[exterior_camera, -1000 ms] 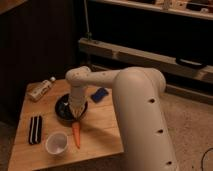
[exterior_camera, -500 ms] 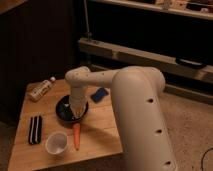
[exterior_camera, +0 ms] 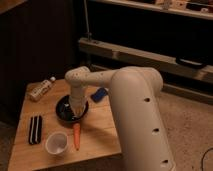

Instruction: Push the ceramic bowl across the table

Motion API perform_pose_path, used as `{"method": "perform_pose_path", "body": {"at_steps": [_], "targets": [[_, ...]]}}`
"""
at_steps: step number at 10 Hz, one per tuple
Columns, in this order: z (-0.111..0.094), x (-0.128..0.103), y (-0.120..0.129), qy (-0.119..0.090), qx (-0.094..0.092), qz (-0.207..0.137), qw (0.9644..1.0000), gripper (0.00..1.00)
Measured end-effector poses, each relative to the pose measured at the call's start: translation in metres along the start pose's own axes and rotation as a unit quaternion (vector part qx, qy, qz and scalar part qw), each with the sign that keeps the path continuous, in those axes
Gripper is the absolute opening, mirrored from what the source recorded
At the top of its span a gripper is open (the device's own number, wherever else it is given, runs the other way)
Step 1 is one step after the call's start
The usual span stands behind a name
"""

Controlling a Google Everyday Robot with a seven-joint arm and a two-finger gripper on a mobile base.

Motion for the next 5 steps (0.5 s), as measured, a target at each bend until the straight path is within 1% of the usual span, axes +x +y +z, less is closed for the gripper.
{"method": "perform_pose_path", "body": {"at_steps": [3,5], "targets": [[0.003,0.034,-0.015,0.024,-0.004,0.019,0.9995,0.00],[0.005,0.058,-0.026,0.041,-0.004,0.036,0.9985,0.00]]}}
